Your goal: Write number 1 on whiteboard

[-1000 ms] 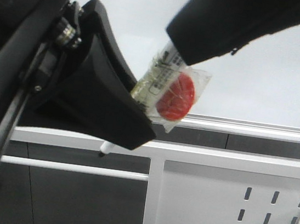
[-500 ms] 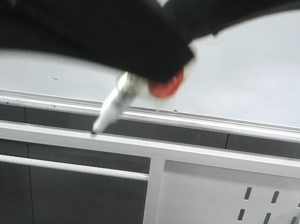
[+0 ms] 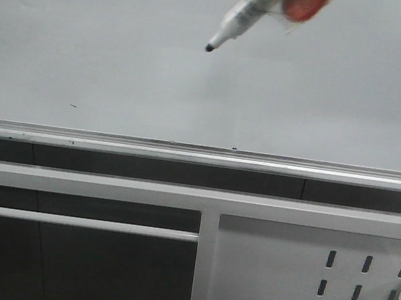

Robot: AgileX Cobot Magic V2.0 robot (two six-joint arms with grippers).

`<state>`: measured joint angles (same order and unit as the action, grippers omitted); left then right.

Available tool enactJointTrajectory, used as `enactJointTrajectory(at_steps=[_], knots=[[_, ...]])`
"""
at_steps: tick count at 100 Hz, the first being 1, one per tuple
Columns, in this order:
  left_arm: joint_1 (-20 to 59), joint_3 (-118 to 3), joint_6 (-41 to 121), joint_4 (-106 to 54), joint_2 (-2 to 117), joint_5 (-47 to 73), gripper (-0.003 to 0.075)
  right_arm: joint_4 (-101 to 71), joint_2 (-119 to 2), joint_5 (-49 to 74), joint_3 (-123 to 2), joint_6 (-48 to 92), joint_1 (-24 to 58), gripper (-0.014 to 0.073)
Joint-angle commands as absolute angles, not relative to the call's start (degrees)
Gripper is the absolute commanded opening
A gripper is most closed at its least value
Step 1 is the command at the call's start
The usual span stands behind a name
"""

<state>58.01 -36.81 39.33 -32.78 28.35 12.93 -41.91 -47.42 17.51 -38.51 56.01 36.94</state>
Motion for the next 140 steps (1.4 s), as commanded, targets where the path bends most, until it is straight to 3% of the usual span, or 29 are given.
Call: enactJointTrajectory(at_steps=[1, 13, 28, 63, 91, 140], knots=[[54.06, -34.66, 37.99, -32.85, 22.77, 6.84, 0.0292, -41.81, -42.40, 5.63, -35.05, 58.36, 36.77, -0.0068], [46.18, -30.17, 37.99, -32.96, 14.96, 6.35, 0.0206, -39.32, -38.01, -3.90, -29.40, 59.03, 36.77, -0.0070], [37.02, -27.39, 37.89, -34.52, 7.90, 9.53, -0.0019, -35.96, -37.61, -5.31, -28.18, 59.03, 36.77, -0.0070], [26.99, -26.89, 37.89, -34.53, 5.24, 19.00, -0.0020, -32.75, -41.66, -13.47, -28.18, 59.03, 37.87, -0.0071], [26.84, -26.79, 37.89, -34.53, 5.24, 19.08, -0.0020, -29.36, -43.81, -16.68, -28.18, 59.03, 44.49, -0.0071], [26.84, -26.79, 37.89, -35.84, 5.24, 23.63, -0.0020, -27.46, -49.60, -25.16, -28.18, 59.03, 44.59, -0.0071]])
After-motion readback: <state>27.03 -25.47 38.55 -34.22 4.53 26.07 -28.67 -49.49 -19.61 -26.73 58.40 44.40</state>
